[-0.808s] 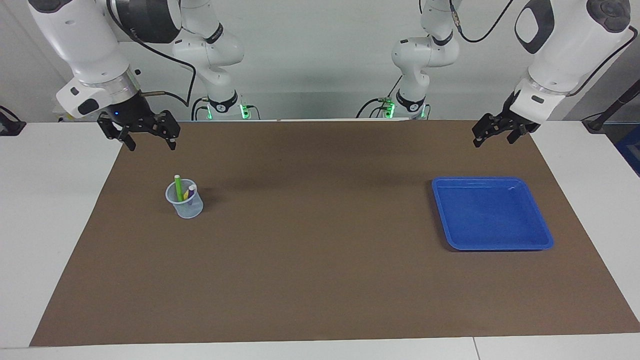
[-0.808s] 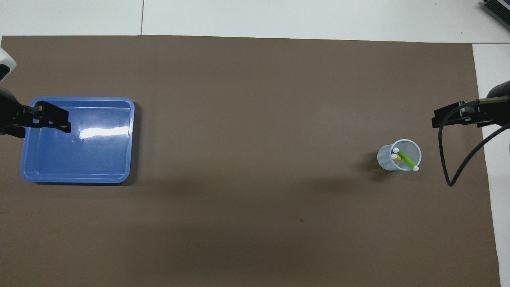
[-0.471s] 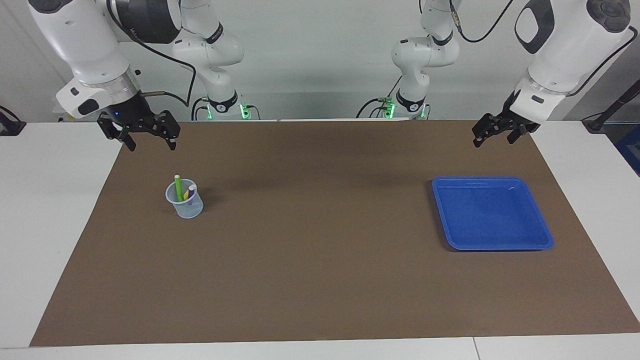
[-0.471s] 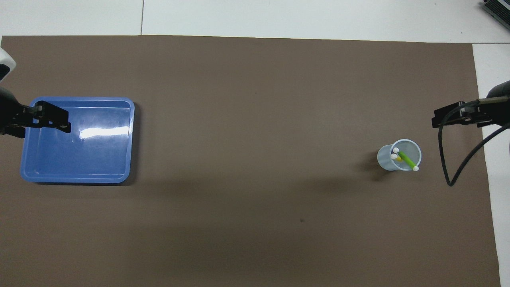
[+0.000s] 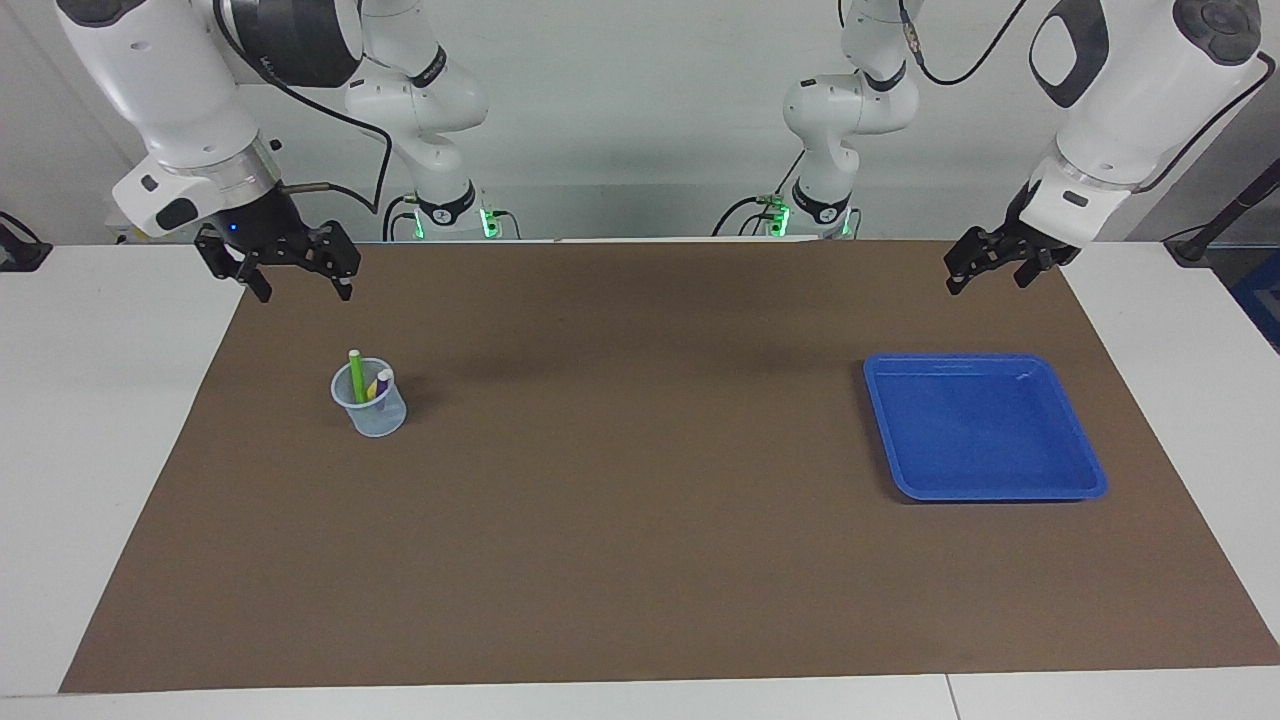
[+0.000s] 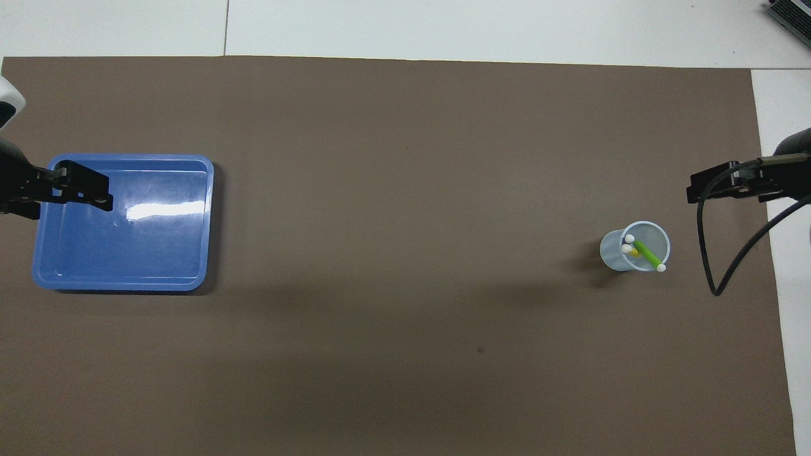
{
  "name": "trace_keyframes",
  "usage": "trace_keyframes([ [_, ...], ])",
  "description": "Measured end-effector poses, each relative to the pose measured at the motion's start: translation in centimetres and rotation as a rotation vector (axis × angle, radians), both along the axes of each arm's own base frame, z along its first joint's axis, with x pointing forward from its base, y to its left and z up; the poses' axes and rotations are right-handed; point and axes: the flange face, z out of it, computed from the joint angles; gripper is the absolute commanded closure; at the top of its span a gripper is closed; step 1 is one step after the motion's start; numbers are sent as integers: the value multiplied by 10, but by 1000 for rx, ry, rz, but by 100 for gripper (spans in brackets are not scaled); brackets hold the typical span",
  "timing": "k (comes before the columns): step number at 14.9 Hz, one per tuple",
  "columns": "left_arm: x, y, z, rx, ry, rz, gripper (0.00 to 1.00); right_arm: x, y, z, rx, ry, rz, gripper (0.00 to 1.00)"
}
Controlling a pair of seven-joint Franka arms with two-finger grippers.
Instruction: Right arm passes pens to left for tray arrangement
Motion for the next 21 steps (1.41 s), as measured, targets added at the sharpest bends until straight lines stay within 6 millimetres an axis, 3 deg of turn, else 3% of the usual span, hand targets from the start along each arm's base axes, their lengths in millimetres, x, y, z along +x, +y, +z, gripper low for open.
trace_keyframes([
  [21, 0, 0, 0, 0, 0, 0, 0, 0, -1, 1, 0, -2, -2, 0],
])
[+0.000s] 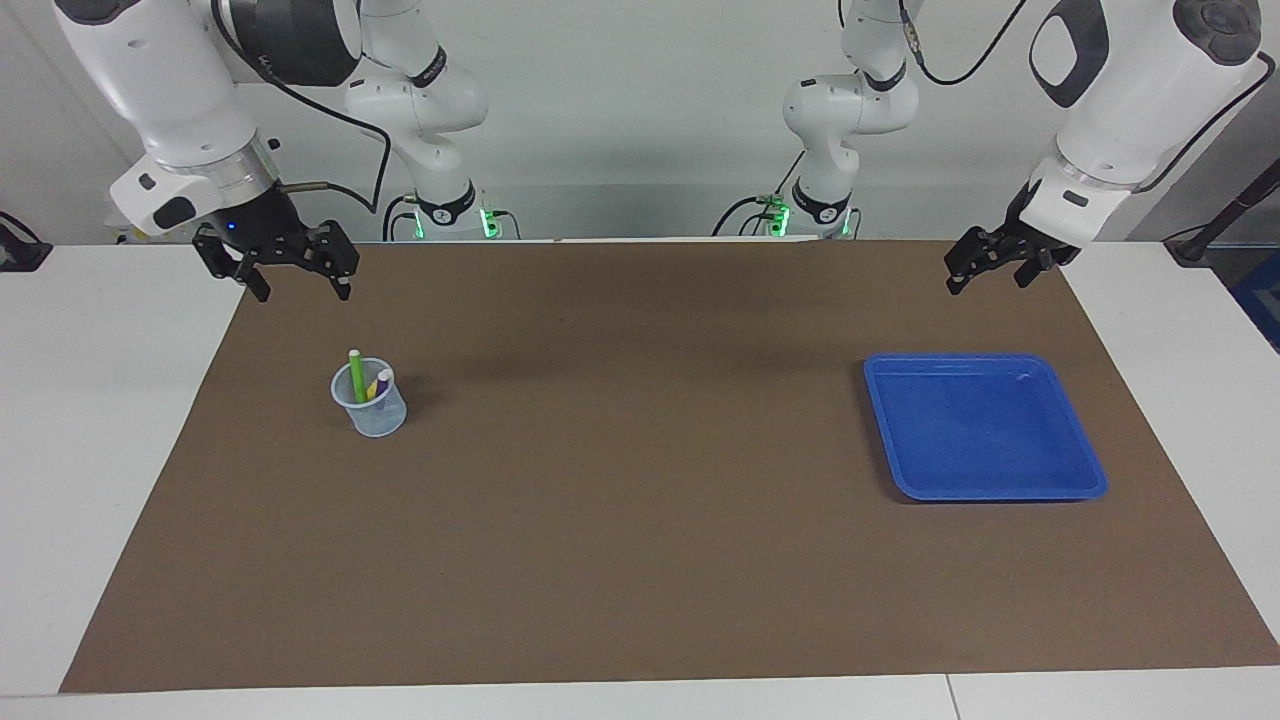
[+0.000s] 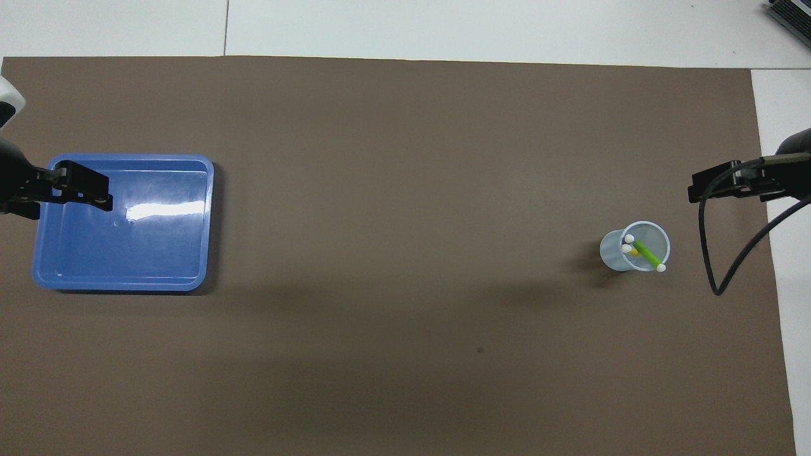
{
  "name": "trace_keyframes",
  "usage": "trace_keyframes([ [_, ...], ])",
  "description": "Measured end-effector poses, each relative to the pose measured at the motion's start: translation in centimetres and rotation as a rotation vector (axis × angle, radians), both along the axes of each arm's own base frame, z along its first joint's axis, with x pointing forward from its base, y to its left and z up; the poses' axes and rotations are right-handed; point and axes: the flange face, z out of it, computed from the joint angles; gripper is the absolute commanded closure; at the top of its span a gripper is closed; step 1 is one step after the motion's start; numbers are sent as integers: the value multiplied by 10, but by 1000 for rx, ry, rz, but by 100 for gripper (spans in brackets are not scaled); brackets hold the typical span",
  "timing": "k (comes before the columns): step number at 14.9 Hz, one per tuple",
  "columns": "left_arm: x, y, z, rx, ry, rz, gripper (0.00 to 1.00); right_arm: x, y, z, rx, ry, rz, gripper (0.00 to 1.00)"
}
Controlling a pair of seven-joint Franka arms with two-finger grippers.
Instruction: Right arm passes pens to left for tray arrangement
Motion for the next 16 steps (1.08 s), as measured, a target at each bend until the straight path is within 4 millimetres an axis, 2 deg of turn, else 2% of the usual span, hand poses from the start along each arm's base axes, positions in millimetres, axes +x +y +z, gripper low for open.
trace_keyframes([
  [8, 0, 0, 0, 0, 0, 0, 0, 2, 0, -9, 0, 8, 0, 0],
  [12, 0, 0, 0, 0, 0, 0, 0, 3, -1, -29, 0, 23, -2, 0],
  [16, 0, 0, 0, 0, 0, 0, 0, 3, -2, -63, 2, 11, 6, 0],
])
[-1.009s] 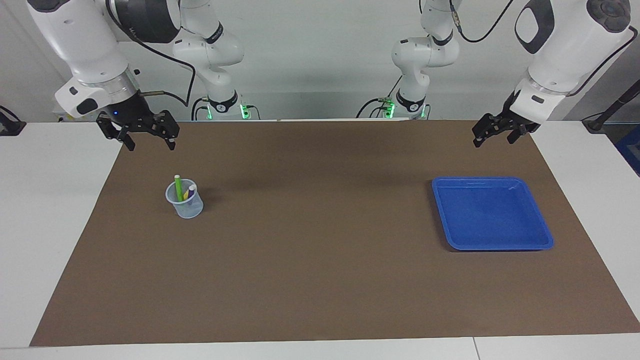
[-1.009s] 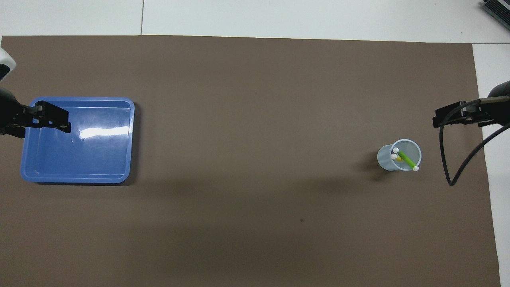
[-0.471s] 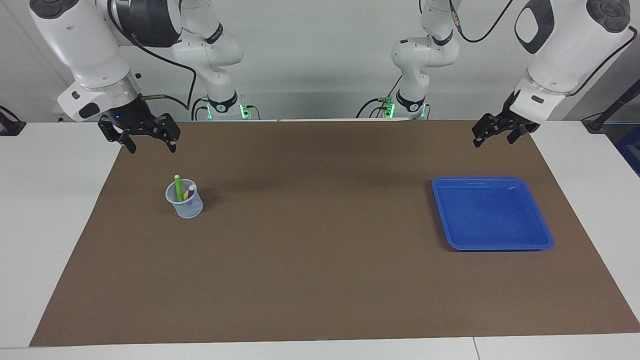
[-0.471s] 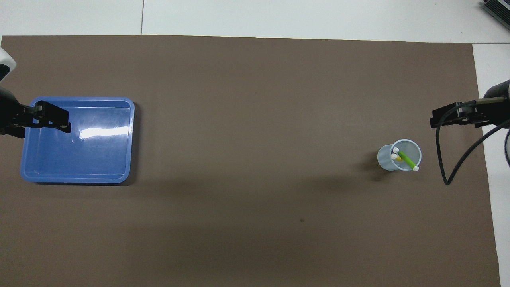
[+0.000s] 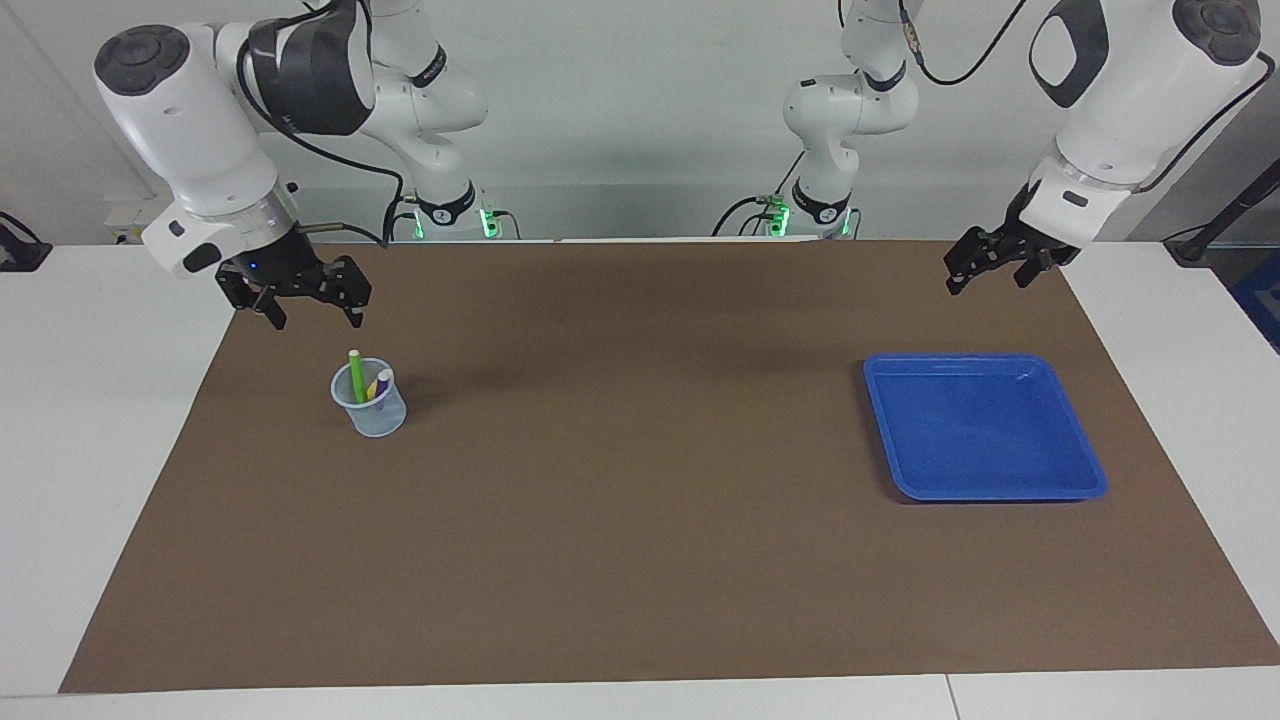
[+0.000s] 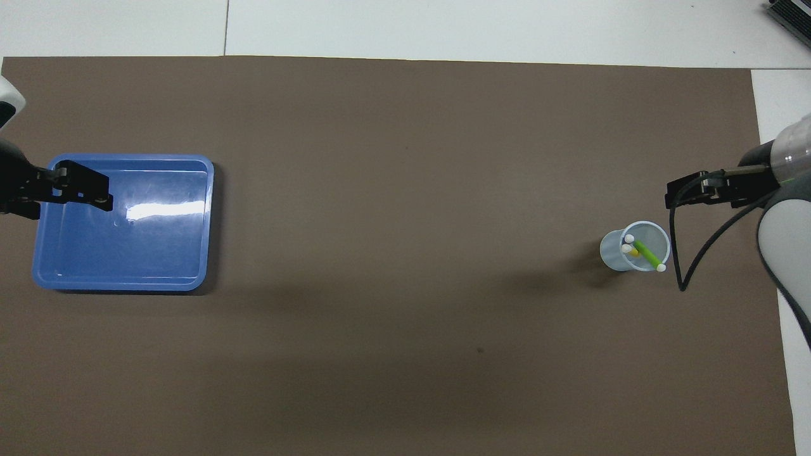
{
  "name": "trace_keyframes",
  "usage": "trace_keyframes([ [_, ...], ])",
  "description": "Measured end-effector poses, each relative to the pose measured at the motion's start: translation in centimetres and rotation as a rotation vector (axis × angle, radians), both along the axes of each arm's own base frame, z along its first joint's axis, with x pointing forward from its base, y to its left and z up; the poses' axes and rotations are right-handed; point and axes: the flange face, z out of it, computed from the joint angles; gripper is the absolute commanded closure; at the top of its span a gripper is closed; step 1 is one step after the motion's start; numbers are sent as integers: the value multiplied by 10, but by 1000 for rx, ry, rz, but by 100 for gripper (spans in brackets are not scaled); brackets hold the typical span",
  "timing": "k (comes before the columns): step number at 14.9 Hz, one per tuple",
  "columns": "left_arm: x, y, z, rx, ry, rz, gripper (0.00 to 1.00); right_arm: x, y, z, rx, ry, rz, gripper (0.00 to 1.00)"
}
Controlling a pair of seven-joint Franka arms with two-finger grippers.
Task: Right arm passes pens to left for tray arrangement
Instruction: 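Reach the right gripper down into the white cup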
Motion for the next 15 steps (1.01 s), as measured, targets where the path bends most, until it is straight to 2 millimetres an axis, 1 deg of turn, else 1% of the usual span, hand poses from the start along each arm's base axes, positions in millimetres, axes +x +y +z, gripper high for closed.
trace_keyframes([
  [3, 0, 0, 0, 0, 0, 0, 0, -5, 2, -18, 2, 21, 8, 0],
  [6, 0, 0, 0, 0, 0, 0, 0, -6, 12, -36, 2, 24, 27, 0],
  [9, 0, 0, 0, 0, 0, 0, 0, -7, 15, -54, 2, 20, 32, 0],
  [15, 0, 0, 0, 0, 0, 0, 0, -9, 17, -78, 1, 14, 35, 0],
])
